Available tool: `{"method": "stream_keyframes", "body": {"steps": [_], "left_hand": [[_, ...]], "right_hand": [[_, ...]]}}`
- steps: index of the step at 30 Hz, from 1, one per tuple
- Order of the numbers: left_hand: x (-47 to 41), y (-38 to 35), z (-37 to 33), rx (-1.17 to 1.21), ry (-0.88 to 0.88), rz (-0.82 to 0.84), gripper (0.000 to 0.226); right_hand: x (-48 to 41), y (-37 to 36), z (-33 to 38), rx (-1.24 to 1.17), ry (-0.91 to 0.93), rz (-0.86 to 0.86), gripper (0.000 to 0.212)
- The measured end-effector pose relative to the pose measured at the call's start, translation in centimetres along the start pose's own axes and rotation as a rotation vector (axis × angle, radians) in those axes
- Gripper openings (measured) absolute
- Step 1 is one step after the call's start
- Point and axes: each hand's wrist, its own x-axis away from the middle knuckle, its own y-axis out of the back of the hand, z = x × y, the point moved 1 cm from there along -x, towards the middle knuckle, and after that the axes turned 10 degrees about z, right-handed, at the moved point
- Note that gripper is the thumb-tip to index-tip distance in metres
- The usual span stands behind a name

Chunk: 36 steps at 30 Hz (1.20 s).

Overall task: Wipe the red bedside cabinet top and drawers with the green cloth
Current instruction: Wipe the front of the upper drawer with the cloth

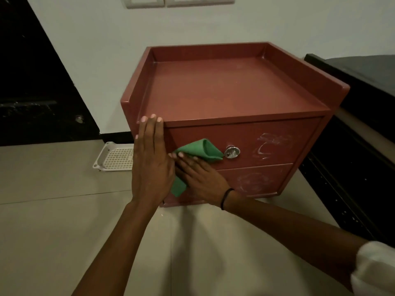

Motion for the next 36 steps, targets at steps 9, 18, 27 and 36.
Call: {"method": "stream_keyframes", "body": {"steps": [9,18,27,36], "left_hand": [[0.1,0.1,0.4,-0.078,-0.015,-0.038,0.081],[-0.1,-0.5,0.0,-0.073,0.022,-0.048,0.082],[-0.5,-1.2,-0.6,-0.041,0.050,-0.097,0.080],[-0.4,-1.5,-0.2,-0.064,0.025,-0.112,0.079]], "right_hand": [[10.7,-2.4,-7.1,0.320,0.064,0.280,0.072],[13.3,5.3,-1.8,-0.847,-0.763,-0.171,0.041],[7.9,7.2,-7.2,-0.313,-0.464,-0.537,0.035],[9.0,-0.9,-7.5,0.126,-0.198,-0.121,0.051]]}}
